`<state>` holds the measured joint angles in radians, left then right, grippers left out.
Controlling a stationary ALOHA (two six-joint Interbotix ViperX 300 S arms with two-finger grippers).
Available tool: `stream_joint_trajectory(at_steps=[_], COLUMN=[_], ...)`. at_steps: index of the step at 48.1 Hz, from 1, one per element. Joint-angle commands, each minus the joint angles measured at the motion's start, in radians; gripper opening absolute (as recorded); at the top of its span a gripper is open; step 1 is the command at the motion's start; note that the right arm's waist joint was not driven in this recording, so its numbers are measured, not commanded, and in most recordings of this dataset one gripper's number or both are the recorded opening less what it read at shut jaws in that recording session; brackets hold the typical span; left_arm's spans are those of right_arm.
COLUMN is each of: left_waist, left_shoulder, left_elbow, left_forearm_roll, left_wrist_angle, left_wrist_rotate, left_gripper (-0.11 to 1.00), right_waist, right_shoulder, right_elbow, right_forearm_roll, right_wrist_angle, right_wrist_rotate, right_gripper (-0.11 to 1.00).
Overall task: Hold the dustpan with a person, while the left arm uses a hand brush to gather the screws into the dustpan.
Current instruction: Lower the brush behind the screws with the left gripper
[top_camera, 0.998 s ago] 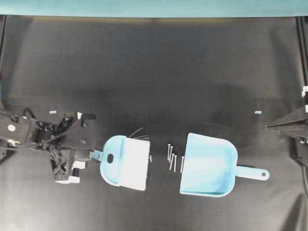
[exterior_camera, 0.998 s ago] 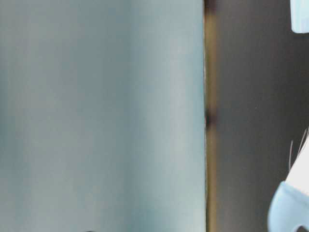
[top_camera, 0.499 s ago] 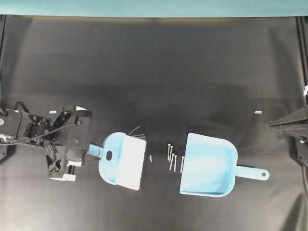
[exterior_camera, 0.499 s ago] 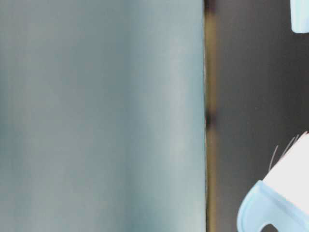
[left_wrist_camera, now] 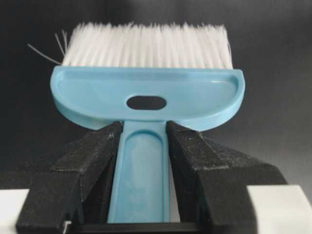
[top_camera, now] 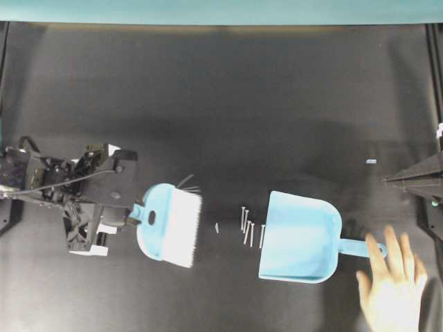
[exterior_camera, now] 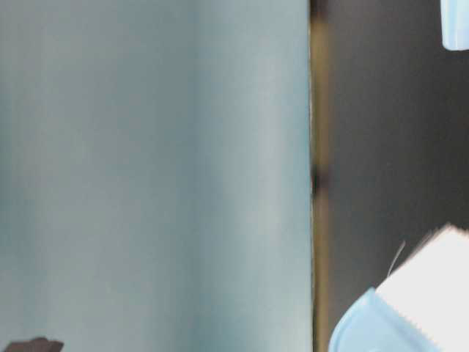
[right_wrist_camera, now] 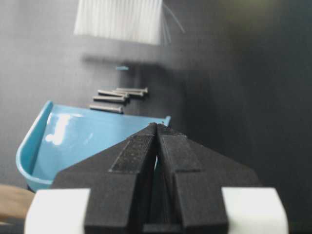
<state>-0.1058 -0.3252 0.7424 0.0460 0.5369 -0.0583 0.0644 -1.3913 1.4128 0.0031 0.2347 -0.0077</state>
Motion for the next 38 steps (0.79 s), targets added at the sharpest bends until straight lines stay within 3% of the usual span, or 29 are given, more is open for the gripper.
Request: stream_joint_trajectory(at_steps=[1,12,38], left_waist=[0.025,0.046,0.060], left_shoulder=[0.002,0.075,0.193], left_elbow=[-0.077,-0.172,-0.270], left_forearm_roll=[0.003,0.003,0.003], left_wrist_angle=[0.109,0.215,0.242], left_wrist_rotate=[0.002,0.011,0.021], left_gripper=[0.33,0.33,0.33], right_waist=[0.000,-0.002,-0.002], right_shoulder=[0.005,0.005,0.002], right_elbow=[-0.005,-0.006,-0.005], right_forearm_roll=[0.002,0.000,0.000], right_wrist_angle=[-0.006,-0.006,-0.006], right_wrist_rotate=[-0.006,-0.006,-0.006], right_gripper=[0.01,0.01,0.01])
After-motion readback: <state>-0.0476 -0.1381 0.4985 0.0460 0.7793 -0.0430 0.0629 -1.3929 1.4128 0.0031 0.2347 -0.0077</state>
